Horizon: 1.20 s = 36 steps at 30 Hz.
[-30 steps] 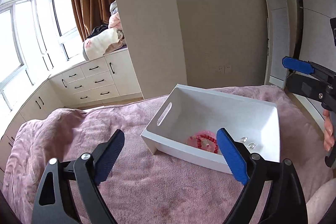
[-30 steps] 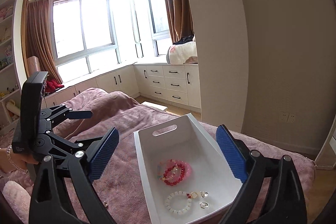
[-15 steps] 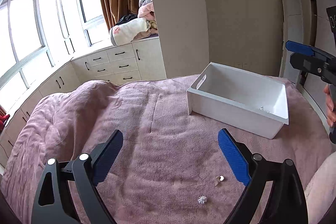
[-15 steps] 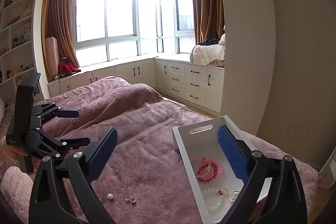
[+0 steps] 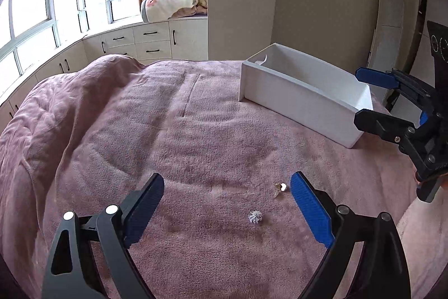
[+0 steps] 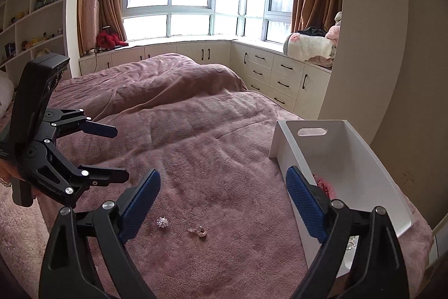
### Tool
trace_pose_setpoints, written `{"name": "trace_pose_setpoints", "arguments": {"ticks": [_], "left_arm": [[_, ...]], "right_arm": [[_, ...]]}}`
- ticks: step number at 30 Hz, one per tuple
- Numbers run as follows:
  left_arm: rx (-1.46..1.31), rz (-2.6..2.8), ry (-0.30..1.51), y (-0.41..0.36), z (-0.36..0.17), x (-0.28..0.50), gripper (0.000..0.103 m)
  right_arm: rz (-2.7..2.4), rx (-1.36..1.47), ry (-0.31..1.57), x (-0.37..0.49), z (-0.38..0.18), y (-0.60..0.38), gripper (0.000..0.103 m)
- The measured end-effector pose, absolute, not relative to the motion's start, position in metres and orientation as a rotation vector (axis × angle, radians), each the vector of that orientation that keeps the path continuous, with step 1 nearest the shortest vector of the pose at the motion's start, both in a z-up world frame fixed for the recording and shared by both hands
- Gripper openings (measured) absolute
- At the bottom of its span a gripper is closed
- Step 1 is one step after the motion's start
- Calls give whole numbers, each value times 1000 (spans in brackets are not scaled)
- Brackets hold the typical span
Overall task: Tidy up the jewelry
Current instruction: 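Withdraw both tools from the bin back over the bed, then grasp the silver spiky charm with the left tool while the right tool grasps the pearl earring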
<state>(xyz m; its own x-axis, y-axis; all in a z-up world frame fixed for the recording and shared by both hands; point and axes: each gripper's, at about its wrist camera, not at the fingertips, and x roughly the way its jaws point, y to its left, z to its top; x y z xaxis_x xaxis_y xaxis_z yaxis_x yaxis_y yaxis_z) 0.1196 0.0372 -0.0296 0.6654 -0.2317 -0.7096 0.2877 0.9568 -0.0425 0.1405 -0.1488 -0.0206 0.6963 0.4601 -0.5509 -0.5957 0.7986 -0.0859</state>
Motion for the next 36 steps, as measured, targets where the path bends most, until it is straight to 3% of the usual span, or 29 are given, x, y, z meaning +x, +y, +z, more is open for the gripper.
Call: {"name": "trace_pose_setpoints", "arguments": {"ticks": [11,16,24,26,29,35,36], "left_arm": [[143,-335,964,16,-97,136,93],[221,-352,997,-2,-117,139,87],[255,-378,1041,-15,-138,149,69],[266,-372,1046,-16,-142,150,58],[258,-367,1054,-16,-147,153,52],[248,-366,1059,-19,-153,152,32],[260,-365,1058,-21,-153,152,31]], "right_arm": [[643,-427,750,151,-100,-122,72],[659,-456,826,161,-129,-115,65],[676,-449,909,180,-158,-108,56],[686,-451,924,183,-162,-106,51],[702,-437,938,186,-166,-105,48],[737,-396,963,189,-170,-105,20],[736,-395,961,189,-170,-106,20]]}}
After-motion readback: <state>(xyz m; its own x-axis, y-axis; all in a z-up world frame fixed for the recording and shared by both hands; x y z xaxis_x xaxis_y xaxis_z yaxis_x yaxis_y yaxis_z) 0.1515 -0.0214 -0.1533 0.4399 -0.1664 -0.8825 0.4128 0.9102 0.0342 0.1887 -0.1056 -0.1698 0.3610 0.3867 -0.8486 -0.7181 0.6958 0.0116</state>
